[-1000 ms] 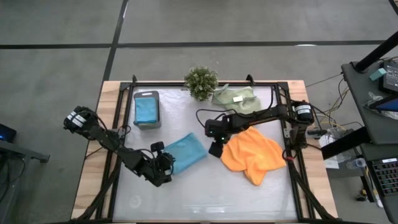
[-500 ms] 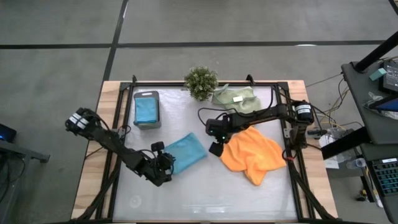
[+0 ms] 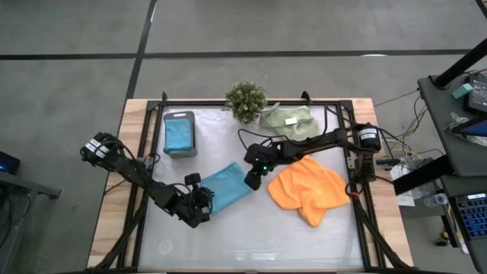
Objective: Fold microfiber towels
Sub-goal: Fold the blue microfiber cloth
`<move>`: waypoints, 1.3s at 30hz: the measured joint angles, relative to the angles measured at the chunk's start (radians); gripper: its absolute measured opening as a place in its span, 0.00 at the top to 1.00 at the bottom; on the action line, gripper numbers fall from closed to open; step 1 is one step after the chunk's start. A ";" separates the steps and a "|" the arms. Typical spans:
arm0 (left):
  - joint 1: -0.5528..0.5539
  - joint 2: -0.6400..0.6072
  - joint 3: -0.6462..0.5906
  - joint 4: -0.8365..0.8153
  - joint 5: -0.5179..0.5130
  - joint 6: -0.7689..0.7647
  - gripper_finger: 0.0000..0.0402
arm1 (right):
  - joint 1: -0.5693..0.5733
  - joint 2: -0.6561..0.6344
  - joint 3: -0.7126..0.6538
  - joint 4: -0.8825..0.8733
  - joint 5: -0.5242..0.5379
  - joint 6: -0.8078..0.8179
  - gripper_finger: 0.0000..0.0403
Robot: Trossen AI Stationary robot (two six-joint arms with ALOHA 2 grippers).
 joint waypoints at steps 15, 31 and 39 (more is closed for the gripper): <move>0.007 0.000 -0.002 -0.005 -0.002 0.026 0.95 | 0.002 0.077 -0.001 0.202 -0.061 0.017 0.50; 0.011 -0.001 0.009 -0.007 -0.008 0.032 0.95 | 0.011 0.135 0.009 0.230 -0.058 -0.012 0.87; 0.011 -0.017 0.038 -0.006 -0.024 0.100 0.95 | -0.004 0.077 0.016 0.126 -0.052 -0.104 0.98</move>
